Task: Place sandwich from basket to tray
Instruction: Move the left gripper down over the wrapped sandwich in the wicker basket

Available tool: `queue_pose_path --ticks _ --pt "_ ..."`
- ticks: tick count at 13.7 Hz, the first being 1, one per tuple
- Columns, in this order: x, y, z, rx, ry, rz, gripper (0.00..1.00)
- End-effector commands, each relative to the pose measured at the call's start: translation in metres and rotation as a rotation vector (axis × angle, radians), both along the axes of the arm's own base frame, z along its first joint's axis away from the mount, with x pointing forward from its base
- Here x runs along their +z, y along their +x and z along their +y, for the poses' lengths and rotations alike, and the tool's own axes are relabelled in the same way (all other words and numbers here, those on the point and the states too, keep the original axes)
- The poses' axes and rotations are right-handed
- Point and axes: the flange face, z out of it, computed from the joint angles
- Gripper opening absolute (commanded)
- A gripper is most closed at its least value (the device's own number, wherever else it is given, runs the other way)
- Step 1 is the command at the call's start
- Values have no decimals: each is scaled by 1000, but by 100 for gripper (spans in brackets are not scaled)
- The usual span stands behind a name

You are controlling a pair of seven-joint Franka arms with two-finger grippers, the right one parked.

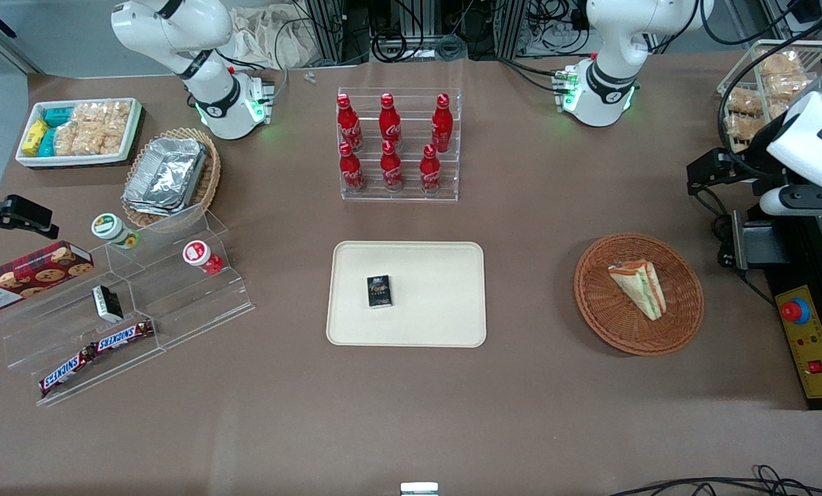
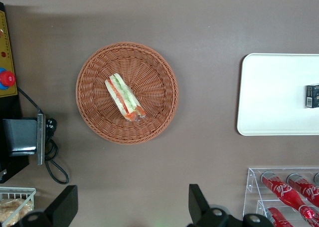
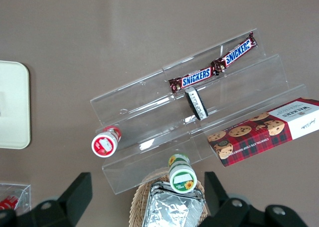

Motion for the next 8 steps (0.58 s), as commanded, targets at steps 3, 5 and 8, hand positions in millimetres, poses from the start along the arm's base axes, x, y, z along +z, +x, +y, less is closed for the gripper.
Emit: queue_pose_path --ticks 3,5,8 --pt "4 -5 -3 22 3 7 100" --pt "4 -4 -4 44 2 10 100" --pt "1 -4 -6 45 3 16 100"
